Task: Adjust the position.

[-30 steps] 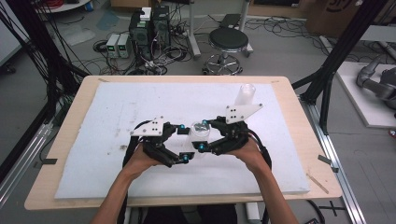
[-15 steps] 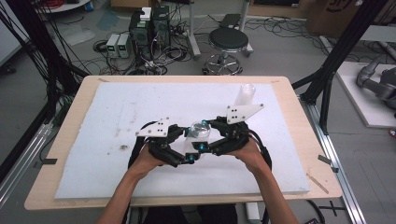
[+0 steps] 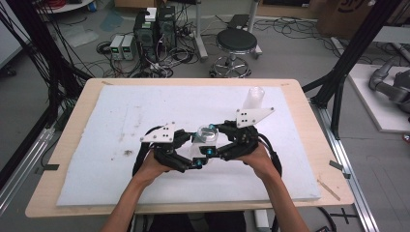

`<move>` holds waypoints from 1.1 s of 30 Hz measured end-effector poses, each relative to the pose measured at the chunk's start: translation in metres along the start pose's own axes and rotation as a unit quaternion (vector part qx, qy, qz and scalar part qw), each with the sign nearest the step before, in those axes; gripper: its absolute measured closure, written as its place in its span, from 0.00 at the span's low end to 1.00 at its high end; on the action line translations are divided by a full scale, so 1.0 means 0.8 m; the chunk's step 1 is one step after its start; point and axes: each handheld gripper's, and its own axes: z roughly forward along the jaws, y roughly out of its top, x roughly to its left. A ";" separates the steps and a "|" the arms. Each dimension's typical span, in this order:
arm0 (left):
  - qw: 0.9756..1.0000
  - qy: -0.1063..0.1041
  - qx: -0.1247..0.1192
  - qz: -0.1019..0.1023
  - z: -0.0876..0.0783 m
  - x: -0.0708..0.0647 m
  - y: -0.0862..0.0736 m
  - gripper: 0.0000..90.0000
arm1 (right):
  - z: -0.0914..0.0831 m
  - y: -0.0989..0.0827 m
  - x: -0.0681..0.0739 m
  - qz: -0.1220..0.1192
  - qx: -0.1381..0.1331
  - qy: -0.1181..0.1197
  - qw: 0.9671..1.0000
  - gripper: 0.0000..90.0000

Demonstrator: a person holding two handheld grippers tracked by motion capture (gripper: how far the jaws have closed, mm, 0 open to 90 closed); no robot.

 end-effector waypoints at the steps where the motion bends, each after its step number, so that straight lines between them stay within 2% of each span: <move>1: 1.000 -0.002 -0.002 0.003 0.000 0.000 0.000 0.30 | 0.000 0.000 0.000 0.000 -0.001 0.000 1.000 0.42; 3: 1.000 -0.001 -0.009 0.004 0.000 -0.001 0.001 0.29 | 0.000 0.000 -0.001 -0.001 -0.002 0.002 1.000 0.42; 20: 1.000 -0.002 -0.001 -0.001 0.000 -0.001 0.001 0.35 | 0.002 -0.002 -0.003 0.004 0.002 0.002 1.000 0.42; 26: 1.000 -0.001 -0.002 -0.002 -0.001 -0.001 0.001 0.36 | 0.006 -0.004 -0.004 -0.001 0.013 -0.004 1.000 0.25; 33: 1.000 0.002 0.007 0.003 -0.004 -0.001 0.002 0.36 | 0.007 -0.004 -0.002 0.003 0.019 0.000 1.000 0.21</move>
